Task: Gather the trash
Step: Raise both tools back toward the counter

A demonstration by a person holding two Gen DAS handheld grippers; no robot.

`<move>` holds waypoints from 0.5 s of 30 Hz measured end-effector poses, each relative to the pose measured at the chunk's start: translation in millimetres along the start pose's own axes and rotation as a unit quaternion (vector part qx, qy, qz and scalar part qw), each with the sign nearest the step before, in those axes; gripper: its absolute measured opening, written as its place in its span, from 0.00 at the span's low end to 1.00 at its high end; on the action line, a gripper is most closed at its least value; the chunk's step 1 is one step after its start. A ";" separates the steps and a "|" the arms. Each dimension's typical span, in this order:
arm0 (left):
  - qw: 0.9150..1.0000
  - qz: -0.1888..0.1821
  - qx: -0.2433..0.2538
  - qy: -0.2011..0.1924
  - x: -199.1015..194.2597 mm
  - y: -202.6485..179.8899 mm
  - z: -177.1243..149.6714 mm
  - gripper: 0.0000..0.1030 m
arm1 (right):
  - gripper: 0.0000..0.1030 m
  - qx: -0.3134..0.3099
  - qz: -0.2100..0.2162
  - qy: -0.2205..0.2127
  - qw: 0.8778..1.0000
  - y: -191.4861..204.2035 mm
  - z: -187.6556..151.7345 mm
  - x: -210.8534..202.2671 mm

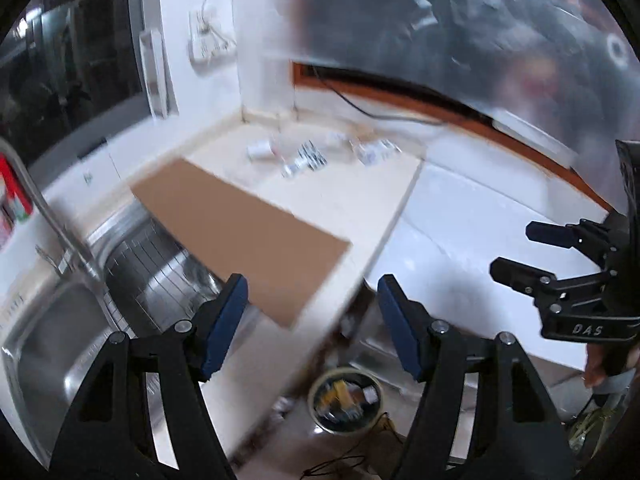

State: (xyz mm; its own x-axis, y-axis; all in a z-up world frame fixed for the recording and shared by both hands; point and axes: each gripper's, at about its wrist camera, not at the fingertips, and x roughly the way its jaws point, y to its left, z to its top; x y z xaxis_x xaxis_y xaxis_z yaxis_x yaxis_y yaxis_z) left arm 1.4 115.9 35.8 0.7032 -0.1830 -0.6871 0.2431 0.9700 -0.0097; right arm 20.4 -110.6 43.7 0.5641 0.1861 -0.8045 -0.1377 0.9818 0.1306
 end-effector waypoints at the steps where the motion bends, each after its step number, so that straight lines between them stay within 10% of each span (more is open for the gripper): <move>1: 1.000 0.004 0.002 -0.002 2.1 3.4 10.8 0.63 | 0.80 -0.001 0.005 -0.001 1.000 -2.3 10.9 -1.3; 15: 0.994 0.055 -0.049 0.077 120.6 93.4 155.2 0.63 | 0.67 0.014 0.110 0.046 0.993 -38.4 172.5 140.5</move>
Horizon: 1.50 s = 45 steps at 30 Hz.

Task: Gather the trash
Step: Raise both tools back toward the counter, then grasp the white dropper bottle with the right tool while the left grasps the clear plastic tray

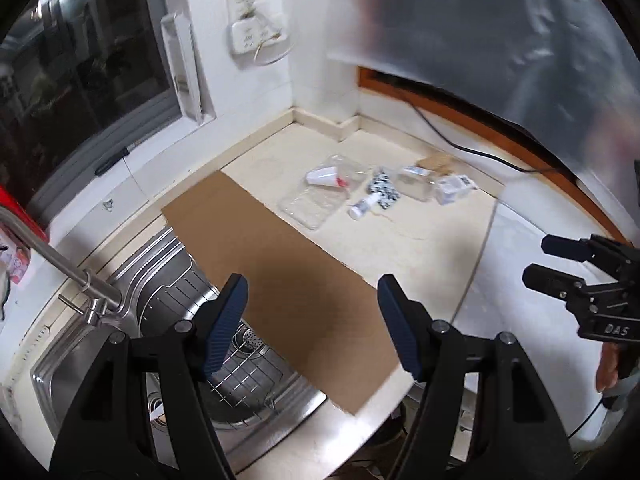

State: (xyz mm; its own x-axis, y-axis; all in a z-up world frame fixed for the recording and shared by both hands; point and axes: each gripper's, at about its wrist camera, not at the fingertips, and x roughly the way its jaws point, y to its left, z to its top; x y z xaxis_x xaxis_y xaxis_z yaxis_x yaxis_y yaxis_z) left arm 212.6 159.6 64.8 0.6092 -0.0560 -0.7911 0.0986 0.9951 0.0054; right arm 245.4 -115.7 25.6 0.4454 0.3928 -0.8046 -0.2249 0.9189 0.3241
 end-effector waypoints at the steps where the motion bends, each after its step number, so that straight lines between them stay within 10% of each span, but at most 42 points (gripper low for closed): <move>1: 1.000 0.001 -0.003 0.004 9.0 3.8 4.8 0.63 | 0.65 0.011 0.004 0.008 1.000 -6.6 13.2 14.6; 14: 0.995 -0.002 0.056 0.086 196.1 43.8 100.1 0.63 | 0.55 0.214 0.002 0.071 0.974 -70.6 98.6 218.0; 27: 0.985 -0.033 0.060 0.156 367.5 44.2 124.6 0.54 | 0.47 0.310 -0.029 0.104 0.944 -97.3 122.1 353.7; 45: 0.981 -0.063 0.024 0.182 412.0 42.9 112.7 0.22 | 0.25 0.273 -0.056 0.120 0.953 -81.1 133.9 391.7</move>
State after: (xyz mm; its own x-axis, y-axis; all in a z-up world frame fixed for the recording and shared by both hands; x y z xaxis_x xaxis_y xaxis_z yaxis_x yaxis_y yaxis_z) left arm 556.5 170.0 -192.0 0.2697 -0.1361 -0.9533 0.1977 0.9767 -0.0836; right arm 554.1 -31.4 -249.3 0.2140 0.3314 -0.9189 0.3254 0.8628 0.3869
